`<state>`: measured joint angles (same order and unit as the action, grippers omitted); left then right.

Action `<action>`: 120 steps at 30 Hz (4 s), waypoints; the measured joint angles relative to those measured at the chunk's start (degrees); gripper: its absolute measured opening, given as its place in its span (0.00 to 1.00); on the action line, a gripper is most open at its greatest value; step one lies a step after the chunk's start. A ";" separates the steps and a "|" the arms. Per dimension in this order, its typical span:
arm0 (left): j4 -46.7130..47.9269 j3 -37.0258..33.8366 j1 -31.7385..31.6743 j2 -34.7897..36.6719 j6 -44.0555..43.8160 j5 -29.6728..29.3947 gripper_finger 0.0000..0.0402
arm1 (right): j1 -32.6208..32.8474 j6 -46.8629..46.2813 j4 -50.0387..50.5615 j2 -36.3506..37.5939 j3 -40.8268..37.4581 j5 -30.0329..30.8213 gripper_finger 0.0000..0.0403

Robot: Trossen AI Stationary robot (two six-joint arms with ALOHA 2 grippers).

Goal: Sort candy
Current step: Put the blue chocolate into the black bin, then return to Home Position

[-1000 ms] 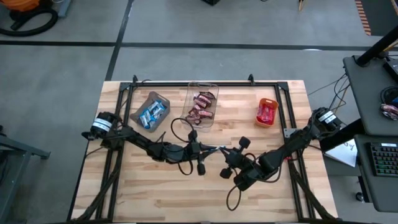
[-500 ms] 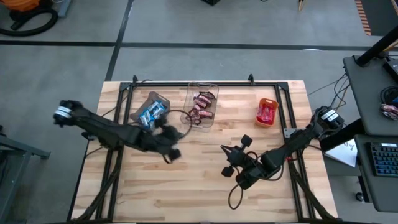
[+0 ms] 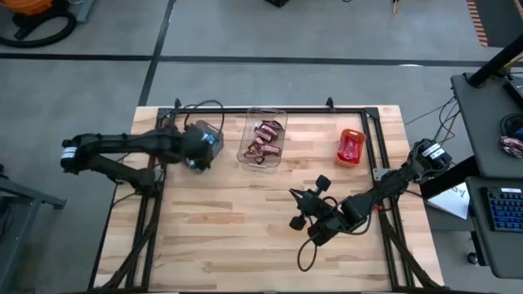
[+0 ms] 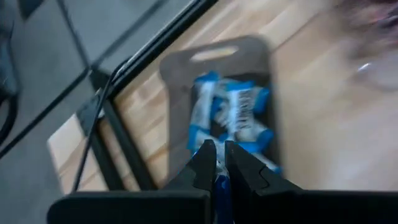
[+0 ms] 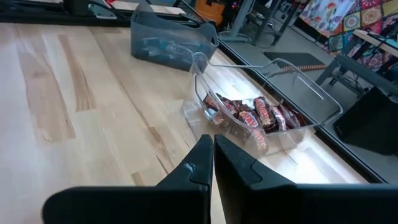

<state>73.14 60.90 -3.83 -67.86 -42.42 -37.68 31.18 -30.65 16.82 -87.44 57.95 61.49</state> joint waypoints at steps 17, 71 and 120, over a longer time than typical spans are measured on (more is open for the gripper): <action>0.34 2.44 -16.86 -21.72 10.20 13.41 0.00 | 0.01 -0.84 0.15 0.00 0.00 -0.22 0.02; -44.58 -14.08 26.29 12.93 22.08 4.18 0.24 | 0.67 20.05 0.37 -1.16 -0.09 -2.70 0.02; -80.17 -44.60 9.64 50.36 48.50 38.81 0.24 | -24.93 44.74 -36.18 25.15 -22.85 -58.03 0.02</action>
<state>-7.03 16.31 5.81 -17.51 6.09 1.13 6.25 14.09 -19.36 -62.29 35.10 3.46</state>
